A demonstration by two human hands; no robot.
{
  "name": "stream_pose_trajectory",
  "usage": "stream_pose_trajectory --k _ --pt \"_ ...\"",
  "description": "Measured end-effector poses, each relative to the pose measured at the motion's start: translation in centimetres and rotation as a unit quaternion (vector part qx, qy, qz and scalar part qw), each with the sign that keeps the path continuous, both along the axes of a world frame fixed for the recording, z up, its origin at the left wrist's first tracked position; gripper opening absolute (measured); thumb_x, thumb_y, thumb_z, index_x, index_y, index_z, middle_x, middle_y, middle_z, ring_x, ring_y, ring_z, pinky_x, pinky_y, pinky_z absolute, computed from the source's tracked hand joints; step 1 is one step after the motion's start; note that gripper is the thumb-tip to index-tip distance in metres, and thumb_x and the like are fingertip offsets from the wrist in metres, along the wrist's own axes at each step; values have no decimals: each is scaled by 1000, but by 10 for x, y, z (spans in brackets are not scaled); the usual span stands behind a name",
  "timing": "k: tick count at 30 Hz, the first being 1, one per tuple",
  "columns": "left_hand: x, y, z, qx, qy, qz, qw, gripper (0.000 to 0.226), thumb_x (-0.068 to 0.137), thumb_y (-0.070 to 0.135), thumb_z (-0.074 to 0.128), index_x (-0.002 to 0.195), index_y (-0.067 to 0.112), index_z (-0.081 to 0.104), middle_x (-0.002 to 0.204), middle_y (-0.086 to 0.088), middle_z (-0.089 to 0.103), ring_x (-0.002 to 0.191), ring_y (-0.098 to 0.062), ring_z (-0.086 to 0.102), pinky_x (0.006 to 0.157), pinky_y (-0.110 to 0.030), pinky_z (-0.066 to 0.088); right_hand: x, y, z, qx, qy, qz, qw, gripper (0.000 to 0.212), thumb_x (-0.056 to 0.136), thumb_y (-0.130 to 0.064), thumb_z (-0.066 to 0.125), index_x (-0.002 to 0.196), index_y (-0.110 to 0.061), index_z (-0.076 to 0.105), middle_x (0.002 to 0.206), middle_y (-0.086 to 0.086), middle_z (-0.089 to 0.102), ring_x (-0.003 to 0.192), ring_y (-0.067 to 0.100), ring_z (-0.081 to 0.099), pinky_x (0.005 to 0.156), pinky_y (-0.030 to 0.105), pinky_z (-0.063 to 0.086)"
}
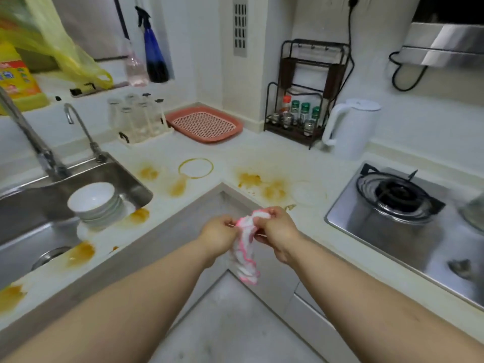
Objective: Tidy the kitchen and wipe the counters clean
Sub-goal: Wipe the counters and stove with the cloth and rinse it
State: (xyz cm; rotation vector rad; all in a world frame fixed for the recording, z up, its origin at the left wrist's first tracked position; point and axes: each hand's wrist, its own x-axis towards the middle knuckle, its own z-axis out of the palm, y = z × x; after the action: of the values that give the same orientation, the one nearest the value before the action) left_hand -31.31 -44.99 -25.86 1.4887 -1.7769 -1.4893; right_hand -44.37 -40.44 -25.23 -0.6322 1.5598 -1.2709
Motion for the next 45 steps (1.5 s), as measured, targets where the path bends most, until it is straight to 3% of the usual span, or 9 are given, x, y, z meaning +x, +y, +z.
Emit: stream_pose_trajectory --k 6,9,12,15,20,23,29,35,45 --pt "46 19 -20 169 124 181 961 26 96 5 36 80 16 52 71 -5 61 66 -19 54 67 -30 43 0 25 -32 10 79 -106 991 33 91 0 36 116 -21 40 79 4 49 65 21 48 50 26 41" --pt "78 35 -31 224 198 268 916 34 94 -3 30 79 13 56 66 -7 65 66 -21 57 59 -31 50 9 41 -46 32 221 35 974 15 94 -24 54 109 -25 57 89 5 52 71 18 50 54 22 40" --pt "101 46 -39 198 208 345 893 29 92 -7 33 79 12 52 74 -13 55 57 -21 56 46 -26 48 32 42 -54 67 397 374 835 37 79 -56 65 109 -33 65 111 -2 35 106 11 45 96 25 39" --pt "135 67 -51 151 197 390 887 28 93 -4 40 111 16 47 88 -14 53 67 -23 53 58 -29 43 69 38 -70 64 478 481 732 28 83 -53 63 90 -27 71 107 2 47 101 18 53 88 25 43" --pt "212 138 -65 157 57 236 957 31 84 3 66 113 9 56 95 -11 62 79 -21 59 64 -26 51 147 49 -92 77 178 425 884 12 90 -23 60 81 -18 68 84 1 67 84 19 60 76 29 45" --pt "261 174 -76 120 -144 183 965 10 82 16 71 87 14 64 84 -6 62 76 -19 56 66 -25 47 205 62 -97 70 143 466 870 8 88 -18 61 82 -17 66 84 2 67 83 20 61 75 29 46" --pt "343 209 -104 158 68 363 916 11 97 19 51 97 14 60 99 -13 63 84 -22 59 72 -29 51 288 90 -116 67 219 599 768 42 71 -27 80 109 -21 61 101 -1 68 92 18 65 74 29 53" --pt "395 232 -162 145 108 468 865 15 90 18 65 94 13 52 73 -5 55 56 -15 55 52 -21 45 361 105 -172 106 13 477 873 12 82 -5 66 94 -6 69 81 10 73 71 23 68 62 28 52" --pt "475 281 -426 304 -171 532 771 31 95 37 50 96 6 57 87 -10 59 93 -31 60 76 -33 45 418 112 -415 195 210 513 810 25 68 -20 53 82 -5 68 79 17 71 76 33 69 71 41 55"
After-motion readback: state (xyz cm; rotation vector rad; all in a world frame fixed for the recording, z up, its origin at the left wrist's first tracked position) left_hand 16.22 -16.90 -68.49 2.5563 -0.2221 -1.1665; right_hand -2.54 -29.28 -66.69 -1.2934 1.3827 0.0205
